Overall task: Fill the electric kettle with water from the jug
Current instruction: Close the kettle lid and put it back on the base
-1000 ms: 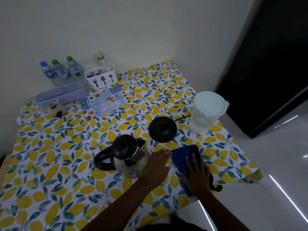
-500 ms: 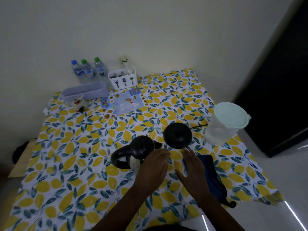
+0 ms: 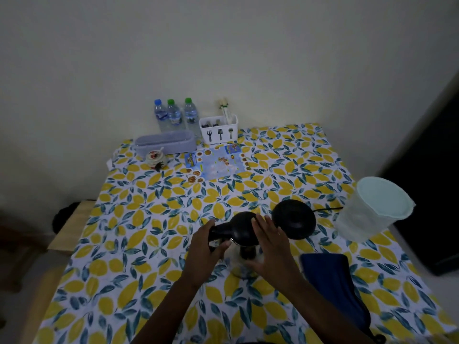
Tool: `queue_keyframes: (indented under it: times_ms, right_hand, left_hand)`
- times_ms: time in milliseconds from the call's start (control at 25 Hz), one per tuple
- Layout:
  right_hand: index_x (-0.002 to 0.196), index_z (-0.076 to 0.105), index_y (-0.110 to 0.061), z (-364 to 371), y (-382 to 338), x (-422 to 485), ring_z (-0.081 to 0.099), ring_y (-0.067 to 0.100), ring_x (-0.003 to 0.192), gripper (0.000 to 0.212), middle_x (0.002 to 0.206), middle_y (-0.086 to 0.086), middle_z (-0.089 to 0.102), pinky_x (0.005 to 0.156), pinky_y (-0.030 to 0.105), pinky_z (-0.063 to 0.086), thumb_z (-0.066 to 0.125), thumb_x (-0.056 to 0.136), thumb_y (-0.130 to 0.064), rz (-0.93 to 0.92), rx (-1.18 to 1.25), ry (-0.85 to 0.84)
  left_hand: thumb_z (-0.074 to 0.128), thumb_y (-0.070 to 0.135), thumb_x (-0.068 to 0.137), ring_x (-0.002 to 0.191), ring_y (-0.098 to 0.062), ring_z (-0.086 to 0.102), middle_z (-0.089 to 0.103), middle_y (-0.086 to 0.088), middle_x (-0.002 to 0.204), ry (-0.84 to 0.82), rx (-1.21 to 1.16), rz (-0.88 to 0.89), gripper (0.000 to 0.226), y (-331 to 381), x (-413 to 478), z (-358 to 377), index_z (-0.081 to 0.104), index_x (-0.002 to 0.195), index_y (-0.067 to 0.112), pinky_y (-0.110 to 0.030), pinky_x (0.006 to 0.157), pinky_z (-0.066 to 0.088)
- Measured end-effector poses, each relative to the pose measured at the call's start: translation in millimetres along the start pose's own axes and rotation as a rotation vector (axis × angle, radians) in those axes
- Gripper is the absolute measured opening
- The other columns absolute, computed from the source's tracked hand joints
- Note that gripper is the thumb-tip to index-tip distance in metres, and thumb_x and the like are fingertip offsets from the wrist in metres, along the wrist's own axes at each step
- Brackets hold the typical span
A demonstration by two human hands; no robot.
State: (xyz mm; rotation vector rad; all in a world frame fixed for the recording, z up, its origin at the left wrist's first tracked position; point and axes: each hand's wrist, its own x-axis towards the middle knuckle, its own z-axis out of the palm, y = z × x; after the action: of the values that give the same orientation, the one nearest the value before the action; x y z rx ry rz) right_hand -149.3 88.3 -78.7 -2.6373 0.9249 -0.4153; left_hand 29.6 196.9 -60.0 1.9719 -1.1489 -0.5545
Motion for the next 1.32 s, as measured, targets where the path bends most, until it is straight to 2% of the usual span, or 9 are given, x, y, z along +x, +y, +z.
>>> queue_keyframes:
  times_ms: [160,240,360,520,680,800,880,1200,1320]
  right_hand:
    - [0.148,-0.008,-0.035,7,-7,6,-0.005,0.013,0.147,0.099,0.160,-0.004,0.005,0.117,0.045,0.008,0.057,0.078,-0.061,0.026,-0.012,-0.018]
    - [0.148,-0.006,-0.035,5,-5,5,-0.008,0.011,0.146,0.101,0.160,-0.007,0.003,0.117,0.044,0.003,0.061,0.076,-0.057,0.034,0.004,-0.026]
    - [0.150,0.002,-0.031,-5,0,5,-0.014,0.007,0.145,0.097,0.159,-0.011,-0.001,0.119,0.040,-0.002,0.061,0.077,-0.056,0.063,0.060,-0.031]
    - [0.150,0.009,-0.029,-33,19,7,-0.014,0.005,0.144,0.091,0.159,-0.012,0.005,0.117,0.040,0.000,0.056,0.077,-0.056,0.105,0.107,0.059]
    - [0.149,0.008,-0.034,-69,58,25,-0.008,0.014,0.147,0.094,0.159,-0.012,0.006,0.115,0.041,0.012,0.069,0.078,-0.038,0.138,0.168,0.101]
    - [0.147,0.005,-0.040,-89,91,40,-0.005,0.016,0.148,0.103,0.156,-0.016,0.005,0.111,0.045,0.031,0.076,0.074,-0.019,0.202,0.237,0.130]
    - [0.147,0.007,-0.036,-96,110,47,-0.006,0.015,0.147,0.103,0.154,-0.018,0.003,0.108,0.040,0.035,0.075,0.075,-0.010,0.232,0.255,0.136]
    - [0.150,0.007,-0.034,-80,159,57,-0.006,0.014,0.148,0.105,0.160,-0.009,0.007,0.110,0.033,0.024,0.075,0.074,-0.010,0.217,0.280,0.064]
    - [0.150,0.006,-0.032,-78,165,60,-0.007,0.014,0.148,0.105,0.161,-0.009,0.007,0.107,0.028,0.022,0.075,0.074,-0.012,0.183,0.266,0.064]
  left_hand:
    - [0.063,0.070,0.070,0.095,0.000,0.058,0.060,0.008,0.106,-0.110,-0.092,-0.022,0.059,-9,19,-6,0.055,0.111,0.029,-0.021,0.080,0.047]
    - [0.064,0.070,0.062,0.084,-0.004,0.060,0.062,0.007,0.093,-0.151,-0.099,-0.059,0.059,-10,29,-8,0.057,0.100,0.025,-0.018,0.069,0.041]
    - [0.077,0.048,0.071,0.079,-0.011,0.058,0.061,0.001,0.087,-0.158,-0.167,-0.114,0.045,1,33,0,0.057,0.096,0.017,-0.022,0.064,0.039]
    - [0.079,0.035,0.076,0.078,-0.006,0.058,0.061,0.004,0.088,-0.127,-0.238,-0.096,0.029,37,44,18,0.057,0.091,0.025,-0.017,0.062,0.041]
    - [0.075,0.026,0.082,0.076,0.004,0.058,0.062,0.007,0.090,-0.092,-0.312,-0.033,0.021,75,72,45,0.058,0.094,0.025,-0.013,0.063,0.044]
    - [0.072,0.024,0.085,0.087,-0.013,0.061,0.062,0.002,0.093,-0.122,-0.335,-0.008,0.019,101,101,71,0.057,0.097,0.024,-0.032,0.073,0.048]
    - [0.071,0.023,0.086,0.084,-0.018,0.060,0.061,0.001,0.088,-0.128,-0.325,0.002,0.017,113,117,87,0.057,0.095,0.022,-0.033,0.071,0.048]
    - [0.070,0.031,0.085,0.087,-0.006,0.059,0.061,0.005,0.094,-0.137,-0.315,-0.051,0.029,108,135,127,0.056,0.108,0.019,-0.020,0.068,0.043]
    - [0.067,0.034,0.087,0.085,-0.008,0.058,0.059,0.005,0.095,-0.139,-0.232,-0.042,0.027,107,139,127,0.052,0.106,0.024,-0.023,0.068,0.044]
